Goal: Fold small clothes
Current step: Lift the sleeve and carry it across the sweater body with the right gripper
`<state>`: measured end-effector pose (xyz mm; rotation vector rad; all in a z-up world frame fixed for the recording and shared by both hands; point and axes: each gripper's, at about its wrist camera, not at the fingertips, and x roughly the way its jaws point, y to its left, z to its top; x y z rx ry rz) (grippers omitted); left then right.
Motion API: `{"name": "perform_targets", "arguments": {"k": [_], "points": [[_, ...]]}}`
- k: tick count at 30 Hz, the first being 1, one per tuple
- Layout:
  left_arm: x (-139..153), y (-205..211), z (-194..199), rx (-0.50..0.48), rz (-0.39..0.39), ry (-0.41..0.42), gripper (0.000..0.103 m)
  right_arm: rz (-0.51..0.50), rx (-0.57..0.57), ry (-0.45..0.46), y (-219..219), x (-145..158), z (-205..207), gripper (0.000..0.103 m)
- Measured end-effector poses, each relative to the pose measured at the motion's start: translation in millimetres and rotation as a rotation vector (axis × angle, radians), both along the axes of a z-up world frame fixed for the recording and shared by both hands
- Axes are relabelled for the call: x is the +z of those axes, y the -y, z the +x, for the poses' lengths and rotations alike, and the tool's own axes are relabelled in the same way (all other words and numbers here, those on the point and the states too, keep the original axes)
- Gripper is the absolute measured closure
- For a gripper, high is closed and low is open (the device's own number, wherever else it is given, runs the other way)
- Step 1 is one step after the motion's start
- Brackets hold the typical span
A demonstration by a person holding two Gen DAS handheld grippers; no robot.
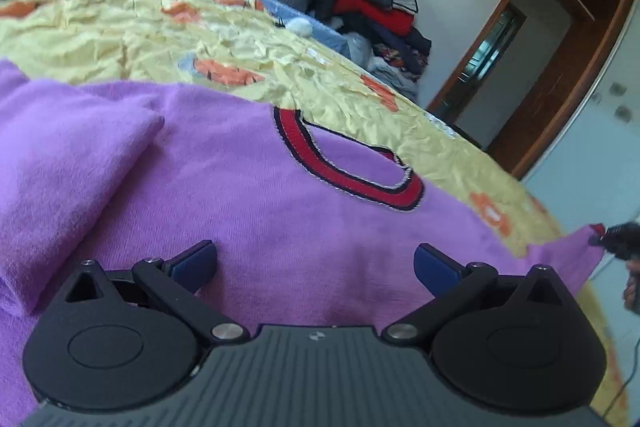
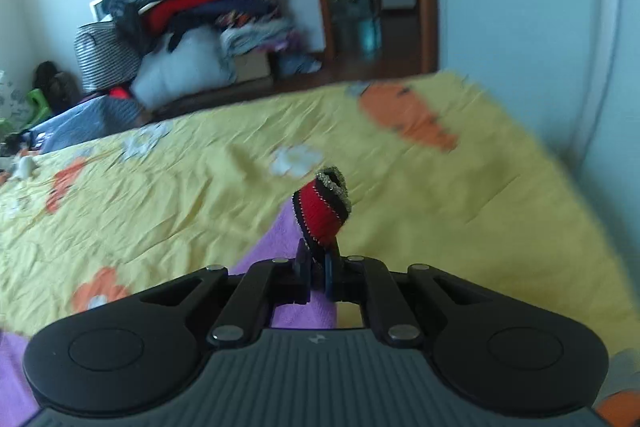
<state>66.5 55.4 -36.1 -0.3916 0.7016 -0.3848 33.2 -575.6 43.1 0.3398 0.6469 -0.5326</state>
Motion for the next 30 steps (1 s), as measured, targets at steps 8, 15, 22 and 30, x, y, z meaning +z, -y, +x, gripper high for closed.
{"name": "perform_targets", "arguments": {"k": [8, 15, 22, 30], "points": [[10, -16, -5, 0.033, 0.023, -0.054, 0.000, -0.026, -0.105, -0.010, 57, 14, -70, 0.098], [16, -24, -24, 0.066, 0.134, -0.069, 0.000, 0.053, -0.159, 0.060, 71, -9, -156, 0.098], [16, -34, -33, 0.064, 0.188, -0.112, 0.000, 0.160, -0.237, 0.047, 61, -54, -192, 0.098], [24, -48, -56, 0.022, 0.229, -0.075, 0.000, 0.135, -0.134, 0.276, -9, 5, -221, 0.098]]}}
